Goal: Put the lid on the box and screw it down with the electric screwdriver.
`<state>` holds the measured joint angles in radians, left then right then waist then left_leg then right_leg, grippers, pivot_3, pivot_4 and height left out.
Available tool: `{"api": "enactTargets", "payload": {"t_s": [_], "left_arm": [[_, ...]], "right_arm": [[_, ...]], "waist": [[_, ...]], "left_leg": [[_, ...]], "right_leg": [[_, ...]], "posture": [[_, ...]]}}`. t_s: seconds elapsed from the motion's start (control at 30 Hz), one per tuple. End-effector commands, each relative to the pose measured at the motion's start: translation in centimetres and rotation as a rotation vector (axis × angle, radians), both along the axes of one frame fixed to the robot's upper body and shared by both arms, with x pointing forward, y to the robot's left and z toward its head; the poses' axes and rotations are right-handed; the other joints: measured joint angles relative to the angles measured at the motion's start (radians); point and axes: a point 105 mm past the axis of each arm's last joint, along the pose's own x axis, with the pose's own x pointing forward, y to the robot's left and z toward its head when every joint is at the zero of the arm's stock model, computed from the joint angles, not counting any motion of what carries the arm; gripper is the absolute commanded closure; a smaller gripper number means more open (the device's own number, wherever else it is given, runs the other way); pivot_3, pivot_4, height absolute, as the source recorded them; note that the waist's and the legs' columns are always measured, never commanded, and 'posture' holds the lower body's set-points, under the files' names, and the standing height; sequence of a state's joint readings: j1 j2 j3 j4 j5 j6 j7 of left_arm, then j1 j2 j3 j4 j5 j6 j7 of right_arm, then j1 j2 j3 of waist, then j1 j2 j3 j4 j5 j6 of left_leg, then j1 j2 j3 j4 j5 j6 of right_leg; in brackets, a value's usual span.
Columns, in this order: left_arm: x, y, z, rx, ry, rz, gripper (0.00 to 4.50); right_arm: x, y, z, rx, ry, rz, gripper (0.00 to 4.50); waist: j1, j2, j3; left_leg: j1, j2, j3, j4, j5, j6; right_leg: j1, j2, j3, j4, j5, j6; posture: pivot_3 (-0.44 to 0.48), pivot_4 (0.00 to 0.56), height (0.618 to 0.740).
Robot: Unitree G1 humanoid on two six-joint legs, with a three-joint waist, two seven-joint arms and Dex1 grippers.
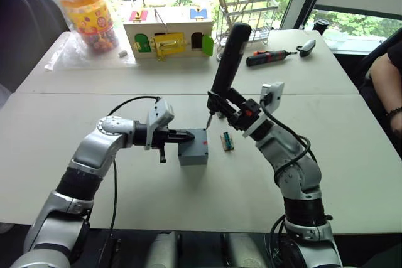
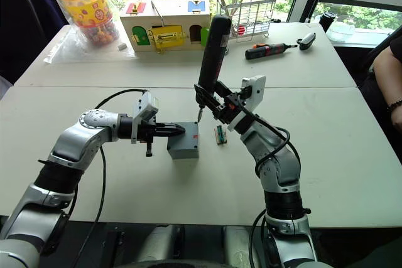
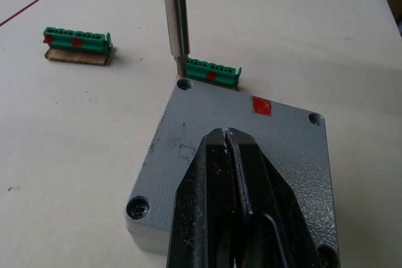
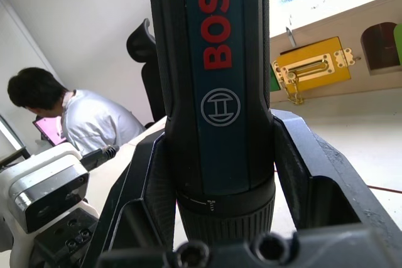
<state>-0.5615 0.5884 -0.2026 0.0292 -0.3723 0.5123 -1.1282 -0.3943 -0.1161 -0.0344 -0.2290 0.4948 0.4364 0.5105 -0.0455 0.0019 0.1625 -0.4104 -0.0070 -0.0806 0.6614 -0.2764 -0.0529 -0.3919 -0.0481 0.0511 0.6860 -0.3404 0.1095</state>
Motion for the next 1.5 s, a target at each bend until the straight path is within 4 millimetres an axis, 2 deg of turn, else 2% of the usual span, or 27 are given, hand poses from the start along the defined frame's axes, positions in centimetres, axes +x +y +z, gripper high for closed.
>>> {"api": "enactTargets", "payload": {"t_s": [0.03, 0.7, 1.07, 1.5], "left_arm": [[0.1, 0.2, -0.7, 0.032, 0.009, 0.008, 4.50], [0.1, -0.2, -1.1, 0.031, 0.010, 0.004, 4.50], [0.1, -0.1, -1.0, 0.034, 0.006, 0.006, 4.50], [0.1, -0.1, -1.0, 0.037, 0.007, 0.003, 4.50]], "right_arm": [[-1.0, 0.4, 2.3, 0.037, -0.095, 0.029, 2.72], [-1.5, 0.9, 4.0, 0.072, -0.128, 0.054, 2.72], [-0.9, 0.7, 2.0, 0.038, -0.087, 0.033, 2.72], [-0.2, 0.1, 0.9, -0.014, -0.085, 0.005, 2.72]], "waist": [[0.000, 0.000, 0.000], [0.001, 0.000, 0.000], [0.001, 0.000, 0.000], [0.001, 0.000, 0.000]], "left_leg": [[0.000, 0.000, 0.000, 0.000, 0.000, 0.000], [0.000, 0.000, 0.000, 0.000, 0.000, 0.000], [0.000, 0.000, 0.000, 0.000, 0.000, 0.000], [0.001, 0.000, 0.000, 0.000, 0.000, 0.001]], "right_leg": [[0.000, 0.000, 0.000, 0.000, 0.000, 0.000], [0.001, 0.000, 0.000, 0.000, 0.000, 0.000], [0.001, 0.000, 0.000, 0.000, 0.000, 0.000], [0.001, 0.000, 0.000, 0.000, 0.000, 0.000]], "posture": [[0.000, 0.150, 0.740], [0.000, 0.150, 0.740], [0.000, 0.150, 0.740], [0.000, 0.150, 0.740]]}}
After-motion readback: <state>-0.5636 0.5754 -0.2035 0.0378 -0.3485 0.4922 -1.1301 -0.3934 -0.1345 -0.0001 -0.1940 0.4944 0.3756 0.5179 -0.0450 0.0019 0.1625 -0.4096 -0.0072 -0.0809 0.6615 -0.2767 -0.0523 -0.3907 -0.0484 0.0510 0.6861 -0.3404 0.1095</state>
